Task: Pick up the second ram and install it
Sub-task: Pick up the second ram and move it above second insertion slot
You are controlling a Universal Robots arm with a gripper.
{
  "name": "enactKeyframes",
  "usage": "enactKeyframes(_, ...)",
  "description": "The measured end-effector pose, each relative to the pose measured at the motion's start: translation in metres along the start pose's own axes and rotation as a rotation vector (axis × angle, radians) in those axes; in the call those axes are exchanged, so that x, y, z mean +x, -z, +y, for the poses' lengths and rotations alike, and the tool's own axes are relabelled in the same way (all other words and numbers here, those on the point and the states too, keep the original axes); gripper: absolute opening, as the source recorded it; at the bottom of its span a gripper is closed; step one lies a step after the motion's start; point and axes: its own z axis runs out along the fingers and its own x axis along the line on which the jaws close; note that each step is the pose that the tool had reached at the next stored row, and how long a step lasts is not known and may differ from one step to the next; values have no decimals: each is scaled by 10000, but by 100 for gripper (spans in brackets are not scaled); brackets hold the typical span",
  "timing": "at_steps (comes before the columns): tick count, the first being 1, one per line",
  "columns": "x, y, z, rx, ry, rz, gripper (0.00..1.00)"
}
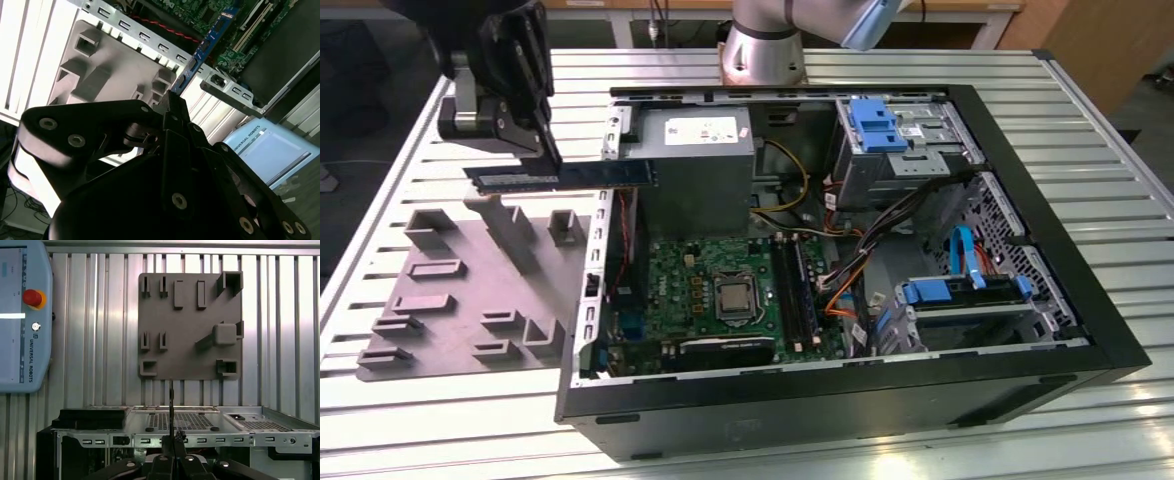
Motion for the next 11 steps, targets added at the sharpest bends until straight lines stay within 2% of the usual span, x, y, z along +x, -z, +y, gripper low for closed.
enactKeyframes(11,-1,-3,-183,1,1,0,11)
